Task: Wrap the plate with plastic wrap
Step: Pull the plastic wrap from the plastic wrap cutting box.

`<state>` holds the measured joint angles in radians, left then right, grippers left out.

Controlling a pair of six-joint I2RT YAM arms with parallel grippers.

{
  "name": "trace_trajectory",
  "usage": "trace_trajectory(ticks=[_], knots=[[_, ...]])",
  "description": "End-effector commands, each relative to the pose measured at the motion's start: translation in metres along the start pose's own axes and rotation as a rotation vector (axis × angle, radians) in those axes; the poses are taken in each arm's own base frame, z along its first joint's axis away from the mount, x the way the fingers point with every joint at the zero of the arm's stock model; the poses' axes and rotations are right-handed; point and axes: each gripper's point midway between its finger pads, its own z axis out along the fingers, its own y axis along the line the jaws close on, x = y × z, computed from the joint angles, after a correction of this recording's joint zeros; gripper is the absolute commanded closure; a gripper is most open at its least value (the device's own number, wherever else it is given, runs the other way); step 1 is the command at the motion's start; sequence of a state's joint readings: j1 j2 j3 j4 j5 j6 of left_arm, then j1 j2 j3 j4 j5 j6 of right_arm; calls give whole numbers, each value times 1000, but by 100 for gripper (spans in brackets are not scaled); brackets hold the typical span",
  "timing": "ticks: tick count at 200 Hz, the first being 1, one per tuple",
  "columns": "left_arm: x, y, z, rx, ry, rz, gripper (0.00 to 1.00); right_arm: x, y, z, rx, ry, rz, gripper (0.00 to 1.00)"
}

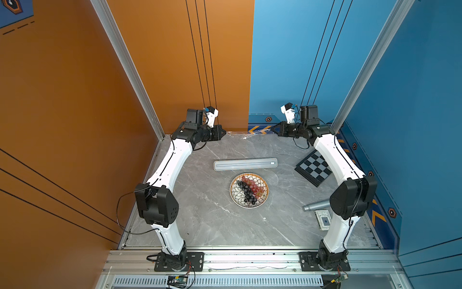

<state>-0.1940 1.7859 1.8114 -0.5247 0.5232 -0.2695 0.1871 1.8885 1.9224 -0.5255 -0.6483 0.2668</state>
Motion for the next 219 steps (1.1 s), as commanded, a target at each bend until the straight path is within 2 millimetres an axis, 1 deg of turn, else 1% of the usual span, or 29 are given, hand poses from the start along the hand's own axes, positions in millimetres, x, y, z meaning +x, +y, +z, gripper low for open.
trace_trajectory(ticks=[1, 65, 102, 219], knots=[[-27, -23, -23, 21, -86, 62, 100, -26, 23, -24, -3, -80, -45, 100], [-31, -22, -26, 14, -99, 66, 100, -32, 27, -27, -4, -96, -53, 100], [-35, -26, -28, 23, -106, 75, 100, -38, 30, -30, -7, -110, -59, 100], [-53, -34, -35, 30, -151, 91, 100, -53, 39, -35, -12, -147, -74, 100]])
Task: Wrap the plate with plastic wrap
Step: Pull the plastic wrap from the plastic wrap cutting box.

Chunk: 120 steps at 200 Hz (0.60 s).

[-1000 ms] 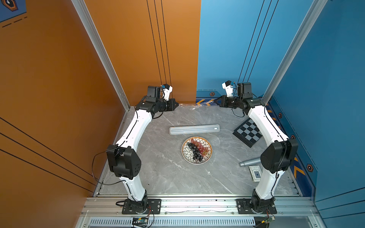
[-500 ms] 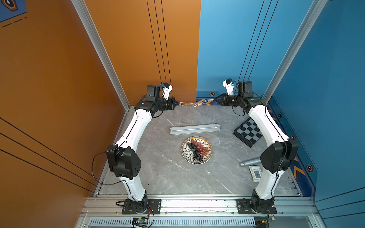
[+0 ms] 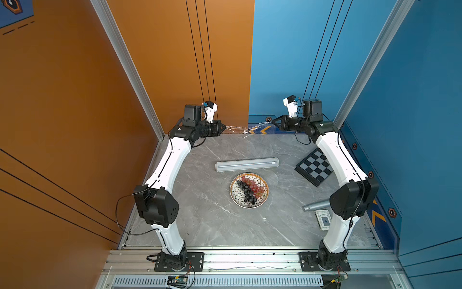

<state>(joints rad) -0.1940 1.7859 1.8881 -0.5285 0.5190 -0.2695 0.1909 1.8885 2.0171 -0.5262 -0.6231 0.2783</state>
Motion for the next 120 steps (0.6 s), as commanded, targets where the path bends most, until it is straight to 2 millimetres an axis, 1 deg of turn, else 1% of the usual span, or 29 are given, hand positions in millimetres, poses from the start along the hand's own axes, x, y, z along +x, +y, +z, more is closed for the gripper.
trace_trajectory(ticks=[1, 80, 120], knots=[[-30, -18, -20, 17, -89, 54, 100, -24, 21, -18, -12, -68, -32, 100], [-46, -26, -24, 32, -124, 64, 100, -43, 28, -25, -15, -114, -44, 100], [-52, -29, -25, 40, -136, 69, 100, -48, 32, -28, -18, -128, -45, 100]])
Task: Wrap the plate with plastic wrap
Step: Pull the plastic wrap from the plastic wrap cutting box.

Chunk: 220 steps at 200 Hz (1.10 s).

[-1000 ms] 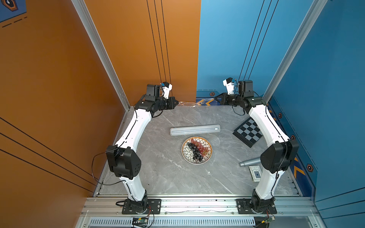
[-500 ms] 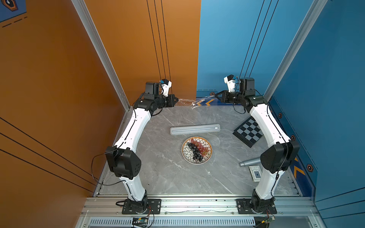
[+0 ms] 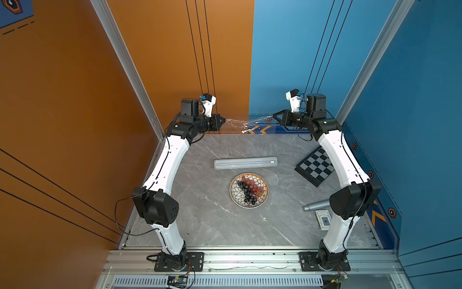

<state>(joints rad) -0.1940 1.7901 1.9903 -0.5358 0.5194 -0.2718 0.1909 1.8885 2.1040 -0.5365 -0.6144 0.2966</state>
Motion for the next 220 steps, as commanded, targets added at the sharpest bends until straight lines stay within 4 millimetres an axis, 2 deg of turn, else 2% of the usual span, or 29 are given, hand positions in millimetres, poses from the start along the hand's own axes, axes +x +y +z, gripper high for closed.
trace_trajectory(ticks=[1, 89, 131, 187, 220], knots=[[-21, -10, -6, 19, -59, 25, 100, -23, 15, -12, -8, -64, -22, 100], [-33, -14, -9, 27, -87, 34, 100, -35, 20, -18, -8, -97, -31, 100], [-34, -14, -10, 29, -89, 33, 100, -33, 21, -18, -13, -90, -25, 100], [-24, -14, -11, 23, -70, 30, 100, -20, 17, -21, 4, -66, -21, 100], [-11, -17, -16, 12, -51, 32, 100, -10, 25, -27, -3, -52, -26, 100]])
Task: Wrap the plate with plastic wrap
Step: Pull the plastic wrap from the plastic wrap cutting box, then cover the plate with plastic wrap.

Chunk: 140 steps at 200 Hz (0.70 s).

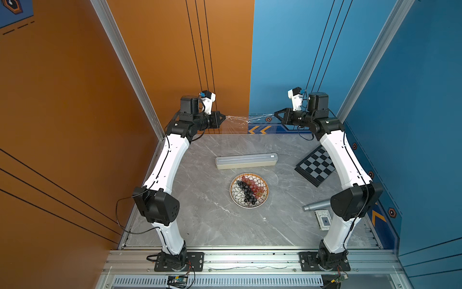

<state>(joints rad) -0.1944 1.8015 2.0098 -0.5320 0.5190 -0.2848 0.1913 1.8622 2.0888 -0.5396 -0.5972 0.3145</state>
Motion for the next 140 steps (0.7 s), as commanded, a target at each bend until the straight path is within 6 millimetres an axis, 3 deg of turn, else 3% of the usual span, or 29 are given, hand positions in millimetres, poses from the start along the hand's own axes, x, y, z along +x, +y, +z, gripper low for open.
trace_trajectory(ticks=[1, 73, 140], knots=[[-7, -17, -17, 10, -41, 40, 100, -8, 22, -20, -17, -40, -40, 100], [38, -37, -34, 4, 18, 66, 100, 33, 29, -37, 24, 0, -39, 100], [108, -43, -57, 5, 116, 29, 100, 106, 19, -59, 76, 72, 28, 100]])
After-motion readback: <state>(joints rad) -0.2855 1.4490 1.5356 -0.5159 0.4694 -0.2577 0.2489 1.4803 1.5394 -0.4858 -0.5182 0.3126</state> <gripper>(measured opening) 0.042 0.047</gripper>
